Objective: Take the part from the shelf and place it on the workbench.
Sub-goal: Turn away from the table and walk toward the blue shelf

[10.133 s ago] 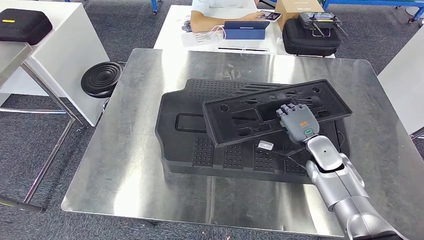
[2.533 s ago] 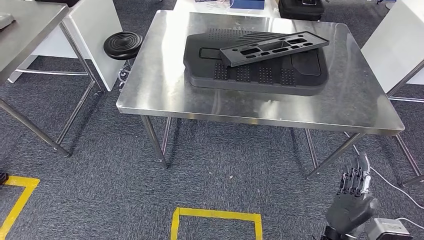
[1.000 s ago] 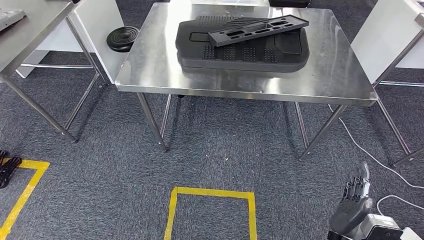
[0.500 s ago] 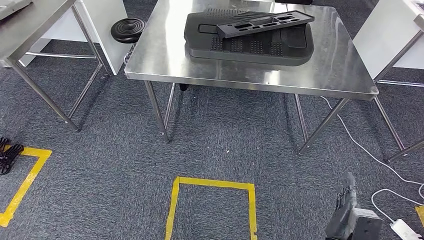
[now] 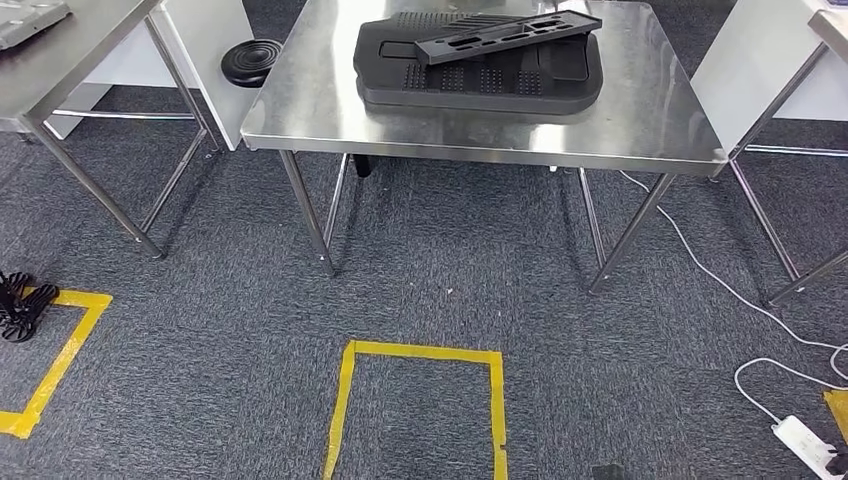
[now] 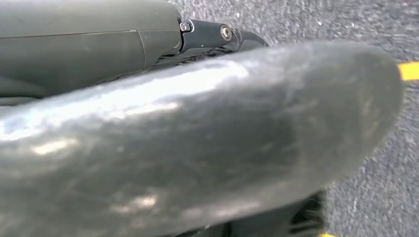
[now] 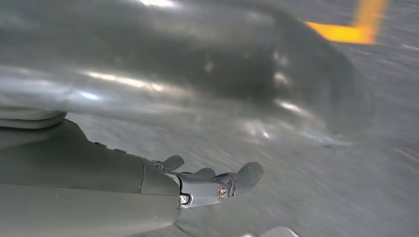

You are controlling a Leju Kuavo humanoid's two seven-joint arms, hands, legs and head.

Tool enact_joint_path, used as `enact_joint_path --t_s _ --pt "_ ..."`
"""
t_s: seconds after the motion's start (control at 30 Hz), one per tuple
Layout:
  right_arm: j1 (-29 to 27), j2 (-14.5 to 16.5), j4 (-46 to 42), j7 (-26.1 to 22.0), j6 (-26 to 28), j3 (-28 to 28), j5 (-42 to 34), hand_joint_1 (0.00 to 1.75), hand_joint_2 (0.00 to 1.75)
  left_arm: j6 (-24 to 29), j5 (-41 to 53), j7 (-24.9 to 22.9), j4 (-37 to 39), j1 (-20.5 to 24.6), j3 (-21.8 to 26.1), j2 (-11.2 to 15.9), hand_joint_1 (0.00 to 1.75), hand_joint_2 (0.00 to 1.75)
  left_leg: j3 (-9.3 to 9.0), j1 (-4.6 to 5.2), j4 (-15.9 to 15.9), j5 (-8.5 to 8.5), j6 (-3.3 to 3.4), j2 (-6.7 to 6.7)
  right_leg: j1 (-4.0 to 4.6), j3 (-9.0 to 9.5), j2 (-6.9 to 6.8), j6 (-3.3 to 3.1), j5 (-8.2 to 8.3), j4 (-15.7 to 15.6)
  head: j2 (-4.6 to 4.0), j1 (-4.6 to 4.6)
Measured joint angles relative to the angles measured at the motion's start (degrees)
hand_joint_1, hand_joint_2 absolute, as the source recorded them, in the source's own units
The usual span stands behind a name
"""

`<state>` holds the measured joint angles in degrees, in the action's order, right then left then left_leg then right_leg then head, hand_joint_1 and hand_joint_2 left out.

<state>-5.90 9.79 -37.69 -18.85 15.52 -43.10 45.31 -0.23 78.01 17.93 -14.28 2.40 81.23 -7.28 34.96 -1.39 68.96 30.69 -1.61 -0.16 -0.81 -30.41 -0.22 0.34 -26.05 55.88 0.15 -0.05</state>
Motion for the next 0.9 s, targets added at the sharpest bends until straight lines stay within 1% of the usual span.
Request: enact_joint_path --t_s 0.03,0.07,0.1,0.13,0.17,0.2,0.23,0.27,0.3,0.33,0.37,0.4,0.43,0.47,0.5,0.53,0.57,0.6,0.63,0.67,0.7,0.73,0.77,0.8,0.83,0.87,0.9 --pt "0.68 -0.46 2.94 1.70 0.74 -0.39 1.51 0.00 0.00 -0.03 0.11 0.03 0.00 0.05 -0.01 0.02 0.00 0.00 -2.77 0.00 -3.81 -0.67 0.13 -0.05 0.03 -0.51 0.04 0.14 0.08 0.49 0.00 0.00" --pt "1.29 -0.84 5.68 3.55 1.43 -0.62 3.02 0.00 0.00 -0.07 0.24 0.10 0.02 0.13 -0.03 0.04 0.00 0.00 -4.90 0.07 -7.13 -0.95 0.31 -0.12 0.15 -0.99 0.06 0.31 0.17 0.96 0.00 0.04" --pt "1.86 -1.14 8.19 5.44 1.97 -0.71 4.32 0.00 0.00 -0.12 0.36 0.17 0.04 0.21 -0.04 0.05 0.00 0.00 -6.08 0.16 -9.32 -0.80 0.49 -0.19 0.29 -1.39 0.06 0.57 0.32 1.35 0.00 0.08" --pt "2.40 -1.35 10.52 7.37 2.20 -0.74 5.31 0.00 0.00 -0.18 0.46 0.25 0.10 0.29 -0.05 0.05 0.00 0.00 -6.30 0.33 -10.19 -0.44 0.71 -0.25 0.39 -1.76 0.06 0.95 0.58 1.54 0.00 0.11" --pt "2.85 -1.54 12.66 9.37 1.94 -0.78 5.96 0.00 0.00 -0.24 0.54 0.33 0.18 0.37 -0.09 0.05 0.00 0.00 -5.95 0.47 -10.44 -0.69 1.08 -0.24 0.46 -1.99 0.09 1.42 0.91 1.58 0.00 0.13" --pt "3.23 -1.73 14.49 11.36 1.14 -0.85 6.28 0.00 0.00 -0.31 0.63 0.36 0.27 0.47 -0.13 0.04 0.00 0.00 -5.60 0.45 -10.62 -1.02 1.58 -0.13 0.39 -2.26 0.11 1.84 1.02 1.70 0.00 0.10" --pt "3.50 -1.87 16.11 13.37 -0.24 -0.97 6.42 0.00 0.00 -0.38 0.78 0.39 0.36 0.58 -0.20 0.03 0.00 0.00 -5.21 0.44 -10.78 -1.47 2.20 -0.04 0.32 -2.76 0.14 2.07 0.60 2.16 0.00 0.12" --pt "3.71 -2.00 17.45 15.27 -2.09 -1.16 6.43 0.00 0.00 -0.44 0.92 0.40 0.42 0.70 -0.28 0.05 0.00 0.00 -4.73 0.37 -10.96 -2.01 2.85 0.04 0.27 -3.56 0.16 2.04 -0.58 3.54 0.00 0.23" --pt "3.92 -2.09 18.63 17.00 -4.04 -1.39 6.37 0.00 0.00 -0.50 1.05 0.40 0.45 0.80 -0.35 0.07 0.00 0.00 -4.16 0.33 -11.06 -2.56 3.33 0.12 0.18 -4.75 0.17 1.81 -2.48 6.13 0.00 0.37" --pt "4.09 -2.12 19.64 18.46 -5.76 -1.62 6.24 0.00 0.00 -0.56 1.15 0.40 0.47 0.86 -0.42 0.11 0.00 0.00 -3.44 0.41 -11.05 -3.08 3.60 0.15 0.13 -6.22 0.18 1.56 -4.75 9.73 0.00 0.50" --pt "4.24 -2.16 20.46 19.58 -7.06 -1.85 6.07 0.00 0.00 -0.62 1.18 0.40 0.48 0.89 -0.48 0.16 0.00 0.00 -2.72 0.45 -11.04 -3.60 3.71 0.22 0.05 -7.52 0.19 1.50 -6.69 13.60 0.00 0.60" --pt "4.35 -2.20 21.13 20.31 -7.90 -2.05 5.89 0.00 0.00 -0.71 1.20 0.40 0.48 0.89 -0.52 0.20 0.00 0.00 -2.02 0.49 -11.03 -4.10 3.68 0.31 -0.01 -8.27 0.18 1.72 -7.82 16.59 0.00 0.61" --pt "4.45 -2.23 21.65 20.75 -8.41 -2.24 5.77 0.00 0.00 -0.77 1.22 0.40 0.49 0.89 -0.56 0.23 0.00 0.00 -1.35 0.51 -11.02 -4.60 3.60 0.39 -0.08 -8.04 0.18 2.22 -7.87 17.74 0.00 0.61" --pt "4.55 -2.28 22.06 21.00 -8.76 -2.43 5.71 0.00 0.00 -0.81 1.22 0.40 0.50 0.89 -0.58 0.25 0.00 0.00 -0.76 0.51 -11.01 -5.08 3.48 0.45 -0.16 -6.68 0.17 2.86 -6.96 16.64 0.00 0.61" --pt "4.68 -2.32 22.37 21.12 -9.02 -2.58 5.72 0.00 0.00 -0.84 1.23 0.38 0.54 0.90 -0.60 0.25 0.00 0.00 -0.22 0.49 -11.00 -5.57 3.31 0.48 -0.24 -4.29 0.17 3.43 -5.64 13.54 0.00 0.62" --pt "4.90 -2.35 22.62 21.15 -9.24 -2.73 5.84 0.00 0.00 -0.84 1.25 0.36 0.59 0.93 -0.62 0.26 0.00 0.00 0.22 0.50 -10.98 -6.05 3.06 0.48 -0.29 -1.08 0.16 3.69 -4.63 8.96 0.00 0.63" --pt "5.15 -2.37 22.81 21.10 -9.39 -2.85 6.03 0.00 0.00 -0.83 1.27 0.32 0.67 0.94 -0.63 0.26 0.00 0.00 0.56 0.56 -10.97 -6.52 2.73 0.49 -0.20 1.94 0.22 3.55 -4.15 4.55 0.01 0.57" --pt "5.37 -2.37 23.00 20.96 -9.49 -2.93 6.31 0.00 0.00 -0.80 1.29 0.29 0.73 0.96 -0.63 0.27 0.00 0.00 0.71 0.63 -11.01 -6.99 2.34 0.52 -0.07 3.96 0.28 3.19 -4.06 1.19 0.01 0.50" --pt "5.55 -2.35 23.17 20.79 -9.54 -2.98 6.61 0.00 0.00 -0.76 1.31 0.27 0.77 0.98 -0.63 0.28 0.00 0.00 0.75 0.69 -11.09 -7.43 1.95 0.55 0.10 4.99 0.34 2.72 -4.24 -0.73 0.01 0.42" --pt "5.66 -2.34 23.32 20.61 -9.55 -3.01 6.85 0.00 0.00 -0.70 1.31 0.26 0.79 0.98 -0.63 0.29 0.00 0.00 0.74 0.71 -11.28 -7.84 1.55 0.57 0.28 4.98 0.40 2.29 -4.21 -1.18 0.01 0.34" --pt "5.70 -2.33 23.47 20.48 -9.56 -3.02 7.04 0.00 0.00 -0.64 1.31 0.25 0.80 0.97 -0.63 0.29 0.00 0.00 0.70 0.68 -11.48 -8.20 1.18 0.58 0.27 4.55 0.39 1.94 -3.95 -1.21 0.00 0.29" --pt "5.74 -2.33 23.59 20.42 -9.56 -3.03 7.17 0.00 0.00 -0.59 1.31 0.25 0.80 0.95 -0.63 0.31 0.00 0.00 0.88 0.60 -11.31 -7.91 0.88 0.54 0.08 4.28 0.32 1.49 -3.58 -1.25 0.00 0.26" --pt "5.77 -2.33 23.68 20.36 -9.56 -3.03 7.30 0.00 0.00 -0.55 1.31 0.24 0.81 0.91 -0.63 0.33 0.00 0.00 1.24 0.51 -10.43 -6.60 0.65 0.51 -0.12 3.94 0.24 0.94 -3.10 -1.35 0.00 0.18" --pt "5.75 -2.35 23.78 20.27 -9.55 -3.04 7.39 0.00 0.00 -0.52 1.31 0.23 0.83 0.87 -0.62 0.36 0.00 0.00 1.85 0.43 -8.47 -4.30 0.50 0.47 -0.31 3.52 0.17 0.44 -2.57 -1.43 0.00 0.06" --pt "5.75 -2.37 23.87 20.18 -9.53 -3.06 7.48 0.00 0.00 -0.50 1.31 0.22 0.84 0.84 -0.62 0.39 0.00 0.00 2.77 0.34 -5.27 -1.23 0.39 0.39 -0.42 3.03 0.09 0.04 -2.08 -1.42 0.00 -0.01" --pt "5.73 -2.39 23.95 20.07 -9.51 -3.08 7.55 0.00 0.00 -0.49 1.31 0.21 0.86 0.83 -0.62 0.40 0.00 0.00 3.74 0.32 -1.42 1.62 0.26 0.31 -0.32 2.60 0.06 -0.18 -1.68 -1.34 0.00 -0.09" --pt "5.72 -2.40 24.03 20.01 -9.50 -3.09 7.61 0.00 0.00 -0.46 1.31 0.20 0.87 0.82 -0.62 0.40 0.00 0.00 4.48 0.29 2.11 3.46 0.13 0.24 -0.24 2.20 0.02 -0.22 -1.34 -1.21 0.00 -0.12"
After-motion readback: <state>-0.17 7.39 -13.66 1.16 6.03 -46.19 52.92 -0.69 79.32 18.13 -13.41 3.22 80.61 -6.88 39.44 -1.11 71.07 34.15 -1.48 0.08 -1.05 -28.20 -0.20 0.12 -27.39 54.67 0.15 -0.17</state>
